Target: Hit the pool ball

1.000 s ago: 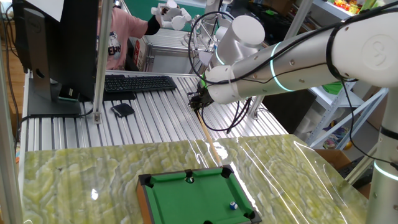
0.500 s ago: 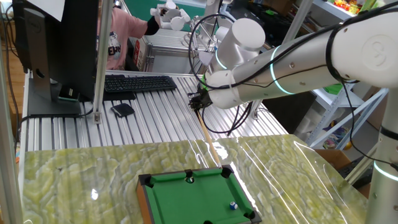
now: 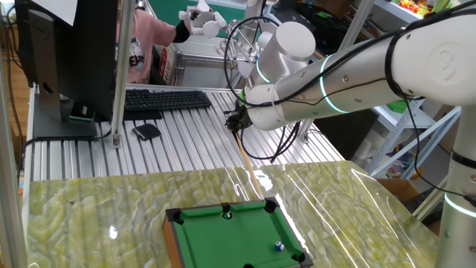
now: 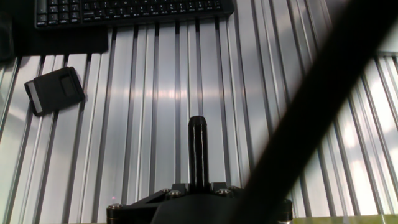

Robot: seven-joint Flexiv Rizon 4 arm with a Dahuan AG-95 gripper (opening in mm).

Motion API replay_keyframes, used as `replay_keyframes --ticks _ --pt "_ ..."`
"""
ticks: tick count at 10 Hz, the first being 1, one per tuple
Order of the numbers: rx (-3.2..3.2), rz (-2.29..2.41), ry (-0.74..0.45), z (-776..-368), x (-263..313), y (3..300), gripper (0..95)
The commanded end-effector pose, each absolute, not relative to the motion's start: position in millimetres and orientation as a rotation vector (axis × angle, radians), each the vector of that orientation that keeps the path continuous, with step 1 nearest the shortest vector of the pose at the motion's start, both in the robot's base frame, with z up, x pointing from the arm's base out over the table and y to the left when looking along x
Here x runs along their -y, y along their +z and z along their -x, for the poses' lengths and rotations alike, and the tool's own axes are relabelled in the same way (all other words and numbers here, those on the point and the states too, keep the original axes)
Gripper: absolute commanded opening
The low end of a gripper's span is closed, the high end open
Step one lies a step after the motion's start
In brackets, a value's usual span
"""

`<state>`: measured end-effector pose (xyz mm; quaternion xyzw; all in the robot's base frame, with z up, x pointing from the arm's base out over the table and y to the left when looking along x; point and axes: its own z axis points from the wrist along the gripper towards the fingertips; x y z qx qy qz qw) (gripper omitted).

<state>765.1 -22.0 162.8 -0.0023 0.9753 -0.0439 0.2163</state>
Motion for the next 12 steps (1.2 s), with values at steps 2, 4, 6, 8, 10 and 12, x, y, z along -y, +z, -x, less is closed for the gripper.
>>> replay_keyframes --ticks 2,4,6,8,10,12 --pt "-2.706 -0.002 -0.121 -766.0 21.9 162.5 0.0" --pt "-2.701 0.011 -0.124 -765.8 22.2 163.2 0.0" --pt "-2.689 0.031 -0.136 -765.4 22.6 164.1 0.0" --pt "-2.675 0.042 -0.141 -763.4 25.1 169.1 0.0" --pt "-2.648 0.016 -0.132 -762.2 26.6 171.9 0.0" --pt "-2.648 0.02 -0.13 -761.2 27.6 174.0 0.0"
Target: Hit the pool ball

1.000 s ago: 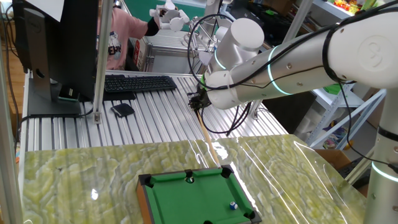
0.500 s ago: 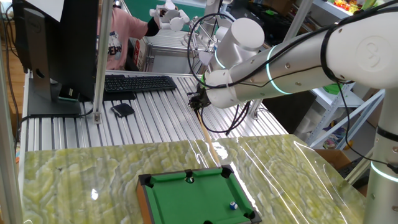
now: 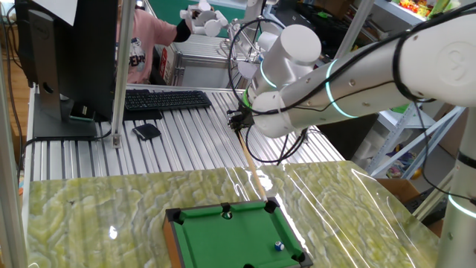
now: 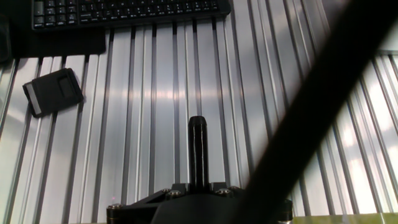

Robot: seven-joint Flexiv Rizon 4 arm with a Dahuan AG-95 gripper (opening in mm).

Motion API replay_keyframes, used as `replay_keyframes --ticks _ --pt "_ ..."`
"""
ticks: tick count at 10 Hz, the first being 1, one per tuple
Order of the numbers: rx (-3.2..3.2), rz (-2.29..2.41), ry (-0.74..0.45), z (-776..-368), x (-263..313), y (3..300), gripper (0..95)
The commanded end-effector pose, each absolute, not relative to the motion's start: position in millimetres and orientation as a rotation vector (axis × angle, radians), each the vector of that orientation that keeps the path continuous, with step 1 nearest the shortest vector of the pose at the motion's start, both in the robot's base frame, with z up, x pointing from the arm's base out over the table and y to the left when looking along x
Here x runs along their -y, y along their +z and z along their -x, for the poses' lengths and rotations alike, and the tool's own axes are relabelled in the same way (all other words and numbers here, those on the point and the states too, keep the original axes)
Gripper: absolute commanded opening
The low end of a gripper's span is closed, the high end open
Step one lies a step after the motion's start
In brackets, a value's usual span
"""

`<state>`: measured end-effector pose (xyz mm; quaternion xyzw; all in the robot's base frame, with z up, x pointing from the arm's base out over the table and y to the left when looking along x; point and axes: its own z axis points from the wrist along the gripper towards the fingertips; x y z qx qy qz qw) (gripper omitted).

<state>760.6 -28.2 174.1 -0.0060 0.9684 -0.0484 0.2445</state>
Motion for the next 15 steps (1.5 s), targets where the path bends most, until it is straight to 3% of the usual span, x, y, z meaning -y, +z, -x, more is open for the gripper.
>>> replay_keyframes --ticks 1,15 --pt "-2.649 0.02 -0.13 -760.8 27.8 174.7 0.0" --pt "-2.65 0.015 -0.12 -734.2 32.7 158.8 0.0"
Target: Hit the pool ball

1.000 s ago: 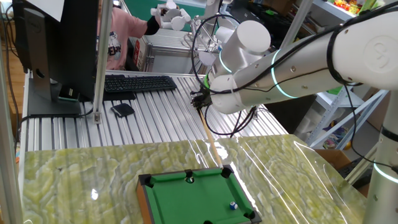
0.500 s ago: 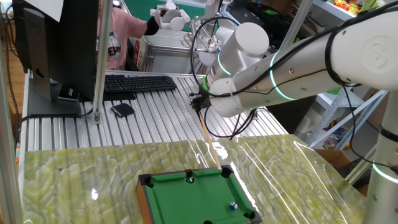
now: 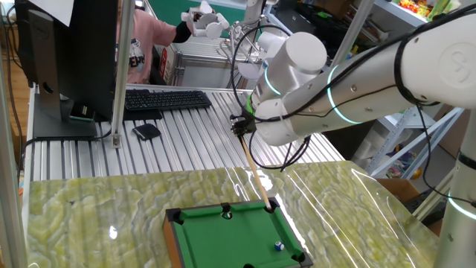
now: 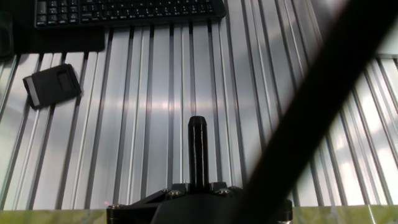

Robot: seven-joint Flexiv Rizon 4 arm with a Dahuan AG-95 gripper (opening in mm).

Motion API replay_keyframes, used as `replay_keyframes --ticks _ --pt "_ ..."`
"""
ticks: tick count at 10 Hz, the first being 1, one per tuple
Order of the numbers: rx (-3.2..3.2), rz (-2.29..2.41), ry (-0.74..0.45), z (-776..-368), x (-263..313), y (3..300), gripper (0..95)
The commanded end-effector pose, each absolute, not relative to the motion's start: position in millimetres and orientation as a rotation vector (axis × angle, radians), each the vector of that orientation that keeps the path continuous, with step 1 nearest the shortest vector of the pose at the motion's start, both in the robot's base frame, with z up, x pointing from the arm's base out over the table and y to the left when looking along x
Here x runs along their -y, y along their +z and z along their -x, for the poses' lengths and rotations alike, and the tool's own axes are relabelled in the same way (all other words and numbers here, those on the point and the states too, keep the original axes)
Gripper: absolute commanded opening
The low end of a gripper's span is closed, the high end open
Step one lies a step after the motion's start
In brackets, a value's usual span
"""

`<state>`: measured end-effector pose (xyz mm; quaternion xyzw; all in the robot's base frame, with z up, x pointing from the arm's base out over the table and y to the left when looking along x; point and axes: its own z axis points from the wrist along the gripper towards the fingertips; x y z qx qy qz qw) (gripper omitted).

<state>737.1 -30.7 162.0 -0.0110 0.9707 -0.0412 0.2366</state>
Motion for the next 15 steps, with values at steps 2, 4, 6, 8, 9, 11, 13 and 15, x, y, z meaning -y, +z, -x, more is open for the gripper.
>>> replay_keyframes --ticks 2,4,6,8,9,11,13,15 --pt "-2.647 0.016 -0.12 -726.4 31.7 154.0 0.0" --pt "-2.648 0.04 -0.126 -725.6 31.4 154.0 0.0" --pt "-2.649 0.046 -0.127 -722.4 30.1 153.2 0.0" --pt "-2.648 0.041 -0.126 -718.1 28.8 151.3 0.0" --pt "-2.647 0.033 -0.123 -715.0 28.3 149.4 0.0" --pt "-2.646 0.03 -0.122 -712.2 27.6 147.8 0.0" --pt "-2.646 0.027 -0.122 -709.7 27.0 148.0 0.0" --pt "-2.647 0.03 -0.123 -706.4 27.1 147.1 0.0"
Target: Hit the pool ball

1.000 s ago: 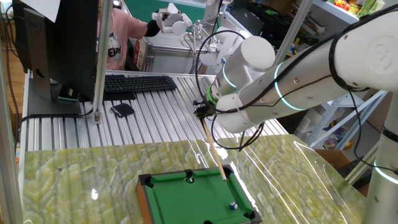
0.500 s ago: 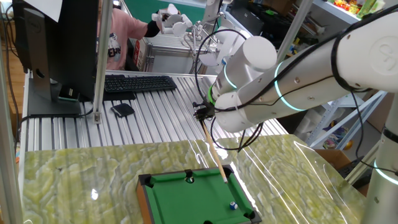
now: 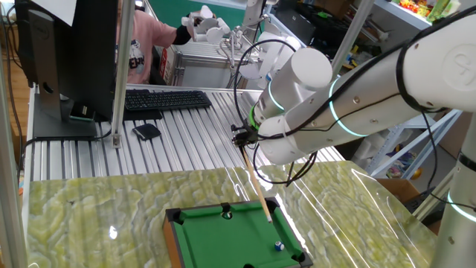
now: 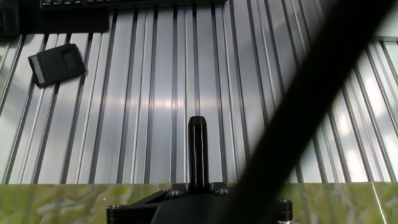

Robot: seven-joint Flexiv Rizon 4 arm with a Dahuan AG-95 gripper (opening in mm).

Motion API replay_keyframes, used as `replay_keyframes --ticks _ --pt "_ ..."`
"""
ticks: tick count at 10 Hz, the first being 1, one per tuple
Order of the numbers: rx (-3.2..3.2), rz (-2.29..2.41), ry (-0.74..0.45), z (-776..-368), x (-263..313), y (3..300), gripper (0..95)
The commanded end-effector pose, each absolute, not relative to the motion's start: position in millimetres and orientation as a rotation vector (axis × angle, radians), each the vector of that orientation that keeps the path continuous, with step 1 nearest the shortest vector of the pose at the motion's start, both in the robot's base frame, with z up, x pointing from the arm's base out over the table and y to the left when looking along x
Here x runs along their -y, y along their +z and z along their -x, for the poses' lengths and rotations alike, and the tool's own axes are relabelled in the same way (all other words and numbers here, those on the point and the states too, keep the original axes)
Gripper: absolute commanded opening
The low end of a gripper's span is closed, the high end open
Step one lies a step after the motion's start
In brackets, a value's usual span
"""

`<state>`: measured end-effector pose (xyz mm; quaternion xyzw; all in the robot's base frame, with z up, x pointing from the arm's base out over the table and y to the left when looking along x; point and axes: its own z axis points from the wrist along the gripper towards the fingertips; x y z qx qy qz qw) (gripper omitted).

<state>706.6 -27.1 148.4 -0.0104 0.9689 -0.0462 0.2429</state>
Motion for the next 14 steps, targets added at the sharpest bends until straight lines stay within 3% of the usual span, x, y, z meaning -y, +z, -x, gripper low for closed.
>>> replay_keyframes --ticks 1,14 --pt "-2.646 0.028 -0.122 -705.3 27.1 146.4 0.0" --pt "-2.64 0.055 -0.139 -680.5 23.6 140.5 0.0"
